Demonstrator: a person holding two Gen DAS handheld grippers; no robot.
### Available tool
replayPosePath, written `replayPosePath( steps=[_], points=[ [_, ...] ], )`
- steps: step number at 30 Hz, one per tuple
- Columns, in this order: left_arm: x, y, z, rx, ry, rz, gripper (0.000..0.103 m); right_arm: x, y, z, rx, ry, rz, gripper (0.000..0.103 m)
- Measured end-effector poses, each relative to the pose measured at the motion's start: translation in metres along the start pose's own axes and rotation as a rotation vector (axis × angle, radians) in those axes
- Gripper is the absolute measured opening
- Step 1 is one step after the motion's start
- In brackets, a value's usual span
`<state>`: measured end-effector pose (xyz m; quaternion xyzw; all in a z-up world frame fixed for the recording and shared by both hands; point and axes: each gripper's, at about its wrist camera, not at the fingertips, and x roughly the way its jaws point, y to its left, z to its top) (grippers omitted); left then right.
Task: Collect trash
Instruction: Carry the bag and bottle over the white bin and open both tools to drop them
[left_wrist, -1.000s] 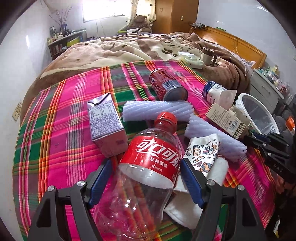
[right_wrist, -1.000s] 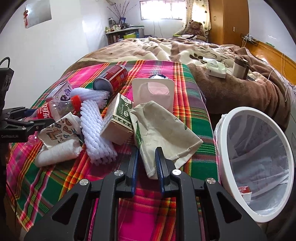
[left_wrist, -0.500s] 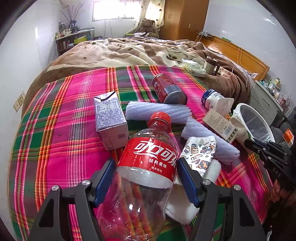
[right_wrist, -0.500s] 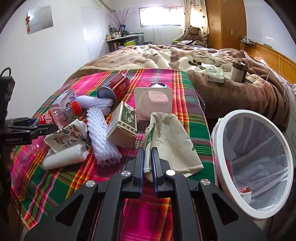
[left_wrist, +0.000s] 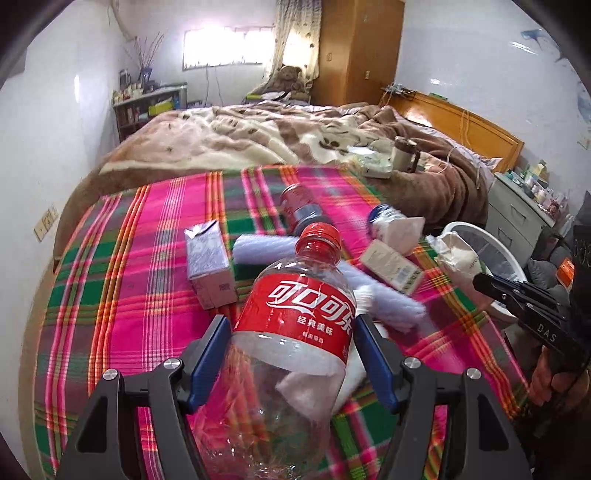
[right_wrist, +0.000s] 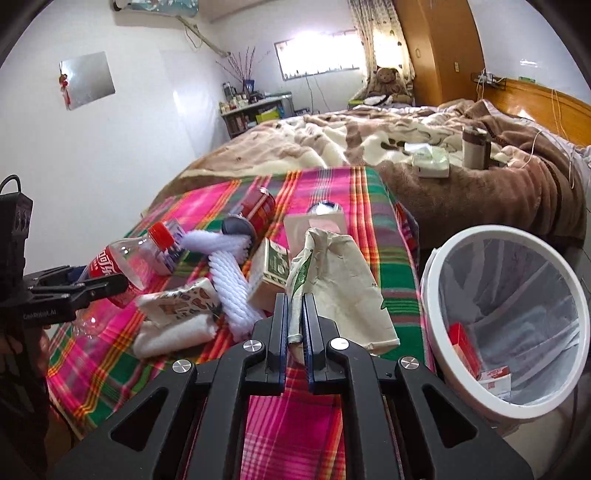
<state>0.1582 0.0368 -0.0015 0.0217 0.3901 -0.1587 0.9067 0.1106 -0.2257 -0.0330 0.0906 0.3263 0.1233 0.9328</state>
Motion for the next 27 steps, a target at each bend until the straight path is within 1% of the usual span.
replayPosePath(
  steps=[4, 11, 20, 27],
  points=[
    [-0.015, -0.023, 0.002, 0.039, -0.042, -0.007, 0.069, -0.015, -0.002, 0.003, -0.005, -0.028, -0.018, 0.007],
    [-0.026, -0.066, 0.006, 0.092, -0.079, -0.051, 0.069, -0.041, -0.016, 0.004, -0.005, -0.074, -0.066, 0.007],
    [-0.024, -0.118, 0.010, 0.135, -0.096, -0.128, 0.069, -0.068, -0.046, 0.003, 0.023, -0.120, -0.135, 0.007],
    [-0.013, -0.162, 0.015, 0.160, -0.094, -0.200, 0.069, -0.080, -0.072, 0.000, 0.055, -0.121, -0.192, 0.007]
  ],
)
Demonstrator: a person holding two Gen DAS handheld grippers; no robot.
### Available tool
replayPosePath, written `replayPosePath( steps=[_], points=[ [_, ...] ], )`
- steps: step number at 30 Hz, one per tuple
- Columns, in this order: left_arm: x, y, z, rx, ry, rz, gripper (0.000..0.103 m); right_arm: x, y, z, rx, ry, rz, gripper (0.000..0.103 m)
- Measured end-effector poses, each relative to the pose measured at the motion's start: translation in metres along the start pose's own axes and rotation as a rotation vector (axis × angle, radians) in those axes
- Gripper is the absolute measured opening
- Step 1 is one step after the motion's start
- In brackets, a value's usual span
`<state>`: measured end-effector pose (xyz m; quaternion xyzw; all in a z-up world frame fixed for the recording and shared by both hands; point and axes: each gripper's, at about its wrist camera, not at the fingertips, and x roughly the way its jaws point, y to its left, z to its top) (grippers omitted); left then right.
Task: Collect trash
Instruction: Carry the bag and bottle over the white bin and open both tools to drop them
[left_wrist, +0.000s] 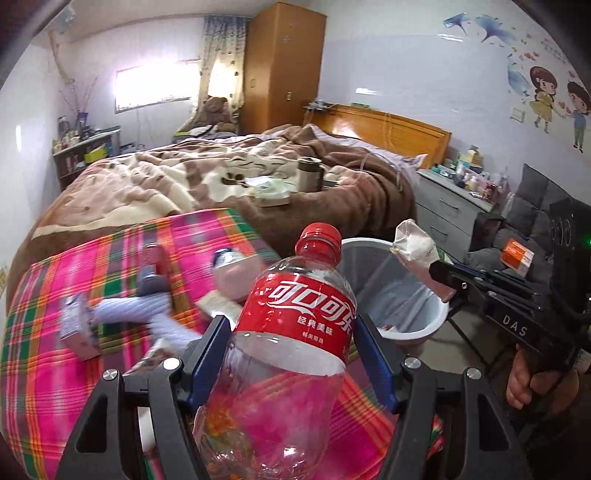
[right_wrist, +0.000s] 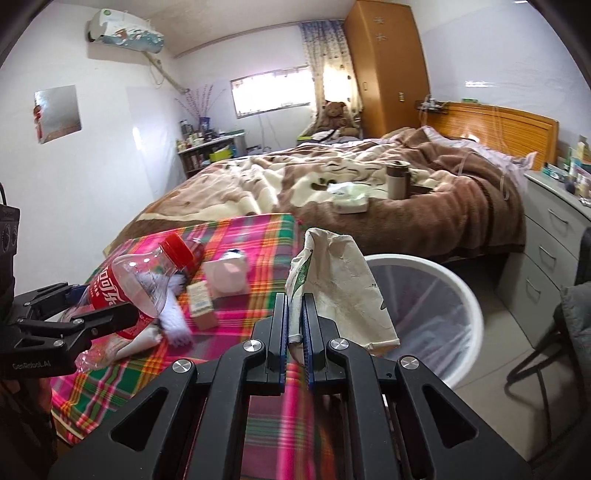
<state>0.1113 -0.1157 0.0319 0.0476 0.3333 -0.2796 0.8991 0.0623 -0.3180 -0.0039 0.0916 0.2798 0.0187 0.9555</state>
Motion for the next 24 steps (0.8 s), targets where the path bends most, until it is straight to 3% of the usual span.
replayPosePath(
  steps=[13, 24],
  points=[
    [0.064, -0.062, 0.016, 0.041, 0.060, -0.091, 0.069, 0.015, -0.052, -0.007, 0.048, 0.073, -0.077, 0.007],
    [0.108, -0.083, 0.034, 0.013, 0.083, -0.129, 0.069, 0.033, -0.078, -0.009, 0.055, 0.135, -0.111, 0.007]
  ],
)
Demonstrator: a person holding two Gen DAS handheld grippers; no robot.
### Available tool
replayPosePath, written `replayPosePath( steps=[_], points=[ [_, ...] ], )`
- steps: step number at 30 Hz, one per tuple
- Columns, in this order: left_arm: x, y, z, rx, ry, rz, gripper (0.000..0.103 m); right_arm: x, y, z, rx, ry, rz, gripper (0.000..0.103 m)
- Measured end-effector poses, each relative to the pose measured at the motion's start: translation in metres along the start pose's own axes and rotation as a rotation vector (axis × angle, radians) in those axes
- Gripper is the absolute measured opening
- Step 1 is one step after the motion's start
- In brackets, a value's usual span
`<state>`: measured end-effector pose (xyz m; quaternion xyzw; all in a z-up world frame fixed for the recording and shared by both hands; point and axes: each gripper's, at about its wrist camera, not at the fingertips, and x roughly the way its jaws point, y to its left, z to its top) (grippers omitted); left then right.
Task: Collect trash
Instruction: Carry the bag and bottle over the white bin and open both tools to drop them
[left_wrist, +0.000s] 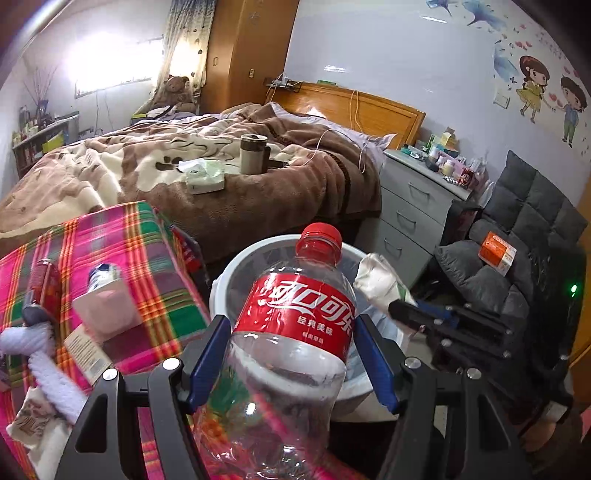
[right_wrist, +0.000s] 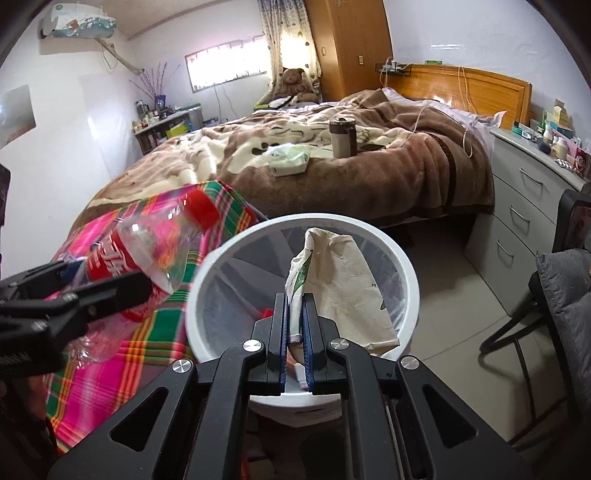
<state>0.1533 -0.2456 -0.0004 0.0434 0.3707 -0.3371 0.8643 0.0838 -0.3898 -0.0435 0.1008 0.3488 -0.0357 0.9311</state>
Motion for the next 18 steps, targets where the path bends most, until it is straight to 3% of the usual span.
replayPosePath(
  steps=[5, 10, 15, 17, 18],
  points=[
    [0.022, -0.008, 0.006, 0.005, 0.040, -0.034, 0.069, 0.010, -0.009, 0.004, 0.009, 0.024, -0.003, 0.007],
    [0.029, -0.013, 0.008, 0.005, 0.029, -0.069, 0.069, 0.014, -0.014, 0.003, 0.009, 0.030, -0.053, 0.007],
    [0.025, -0.008, 0.009, -0.009, 0.008, -0.048, 0.073, 0.017, -0.020, 0.001, 0.023, 0.050, -0.068, 0.009],
    [0.020, -0.007, 0.008, -0.016, 0.004, -0.051, 0.073, 0.015, -0.021, 0.001, 0.032, 0.049, -0.065, 0.013],
    [0.018, -0.006, 0.008, -0.014, -0.003, -0.046, 0.073, 0.014, -0.021, 0.001, 0.035, 0.045, -0.059, 0.028]
  ],
)
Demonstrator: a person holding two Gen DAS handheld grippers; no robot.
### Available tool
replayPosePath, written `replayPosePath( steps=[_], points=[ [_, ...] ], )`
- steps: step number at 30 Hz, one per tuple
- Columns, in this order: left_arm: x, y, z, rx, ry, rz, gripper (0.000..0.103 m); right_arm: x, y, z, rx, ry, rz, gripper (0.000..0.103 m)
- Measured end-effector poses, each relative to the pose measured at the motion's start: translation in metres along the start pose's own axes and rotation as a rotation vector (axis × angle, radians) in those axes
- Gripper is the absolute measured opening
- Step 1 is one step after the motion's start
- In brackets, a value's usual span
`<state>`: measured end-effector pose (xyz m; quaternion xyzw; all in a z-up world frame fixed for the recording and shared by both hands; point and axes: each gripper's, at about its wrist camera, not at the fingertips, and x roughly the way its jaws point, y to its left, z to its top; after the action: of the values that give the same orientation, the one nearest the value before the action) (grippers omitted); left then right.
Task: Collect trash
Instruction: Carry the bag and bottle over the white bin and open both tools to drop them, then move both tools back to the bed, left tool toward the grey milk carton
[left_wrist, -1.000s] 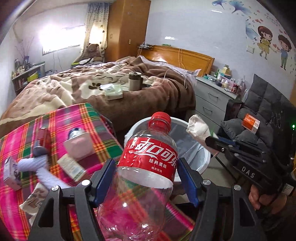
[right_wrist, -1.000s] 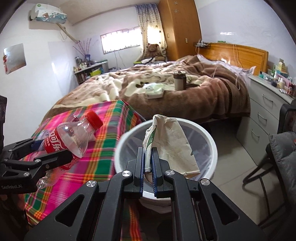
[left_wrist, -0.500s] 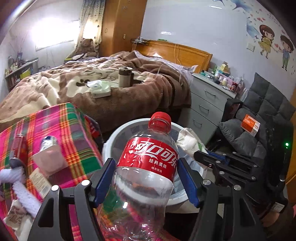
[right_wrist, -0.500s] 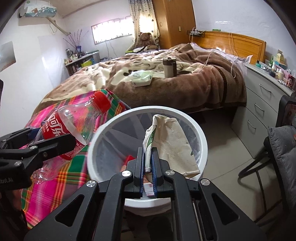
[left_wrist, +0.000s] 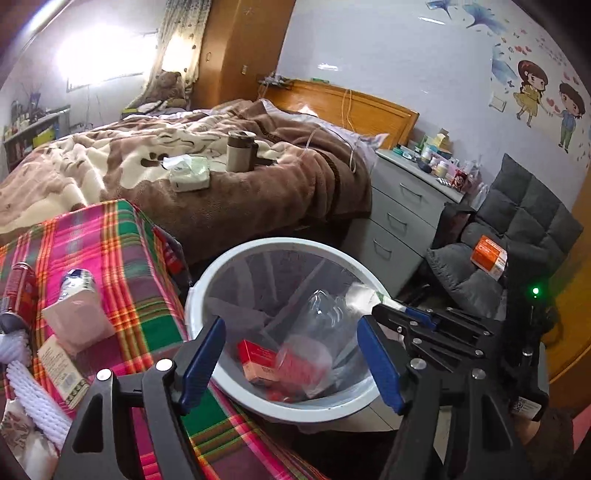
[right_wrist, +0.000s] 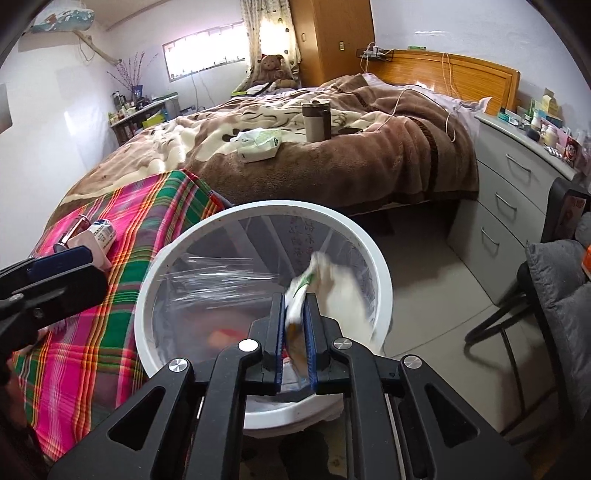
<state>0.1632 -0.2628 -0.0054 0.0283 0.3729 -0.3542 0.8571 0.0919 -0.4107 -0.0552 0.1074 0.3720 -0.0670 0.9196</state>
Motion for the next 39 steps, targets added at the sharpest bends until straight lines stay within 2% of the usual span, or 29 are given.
replayPosePath(
  steps=[1, 3, 12, 26, 33, 36, 39],
  points=[
    [-0.004, 0.000, -0.001, 0.005, -0.008, 0.004, 0.073, -0.001, 0.000, 0.000, 0.001, -0.004, 0.007, 0.045],
    [-0.008, 0.002, -0.001, 0.001, -0.010, 0.006, 0.073, -0.005, 0.002, 0.000, 0.001, -0.016, 0.020, 0.055],
    [-0.041, 0.016, -0.010, -0.030, -0.052, 0.044, 0.073, -0.023, 0.016, 0.004, 0.003, -0.072, 0.041, 0.055],
    [-0.103, 0.056, -0.028, -0.068, -0.120, 0.123, 0.073, -0.045, 0.066, 0.006, -0.048, -0.147, 0.124, 0.055],
    [-0.135, 0.097, -0.045, -0.131, -0.161, 0.217, 0.073, -0.042, 0.098, 0.007, -0.091, -0.157, 0.192, 0.055],
    [-0.151, 0.123, -0.052, -0.172, -0.176, 0.265, 0.073, -0.039, 0.113, 0.006, -0.107, -0.156, 0.207, 0.065],
    [-0.161, 0.144, -0.058, -0.193, -0.181, 0.325, 0.073, -0.036, 0.127, 0.006, -0.120, -0.149, 0.233, 0.067]
  ],
)
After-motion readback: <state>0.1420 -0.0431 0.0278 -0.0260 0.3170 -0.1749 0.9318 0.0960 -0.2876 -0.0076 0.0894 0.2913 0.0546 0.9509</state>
